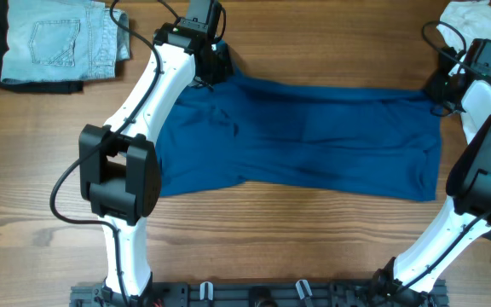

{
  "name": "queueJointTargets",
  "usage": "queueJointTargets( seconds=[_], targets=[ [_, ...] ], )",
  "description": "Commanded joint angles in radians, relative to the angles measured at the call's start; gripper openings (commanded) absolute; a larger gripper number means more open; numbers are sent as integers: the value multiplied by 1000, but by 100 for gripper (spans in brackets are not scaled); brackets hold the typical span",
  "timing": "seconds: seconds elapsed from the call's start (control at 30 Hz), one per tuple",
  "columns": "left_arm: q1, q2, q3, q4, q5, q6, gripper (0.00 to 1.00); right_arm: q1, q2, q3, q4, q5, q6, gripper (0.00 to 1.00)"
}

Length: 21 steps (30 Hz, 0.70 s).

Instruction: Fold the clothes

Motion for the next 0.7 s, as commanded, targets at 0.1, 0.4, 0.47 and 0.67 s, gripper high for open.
queueJointTargets(
  seconds=[0.1,0.4,0.47,0.67],
  targets=[
    [5,-35,11,2,-10,16,4,8,12,99,-98,-42,45,47],
    [5,-35,11,2,-10,16,4,5,12,149,-176,-84,101,51],
    [5,-35,11,3,-10,16,4,11,13,149,-187,-113,101,51],
    [5,-35,11,5,-10,16,4,40,21,111,-191,-119,184,51]
  ],
)
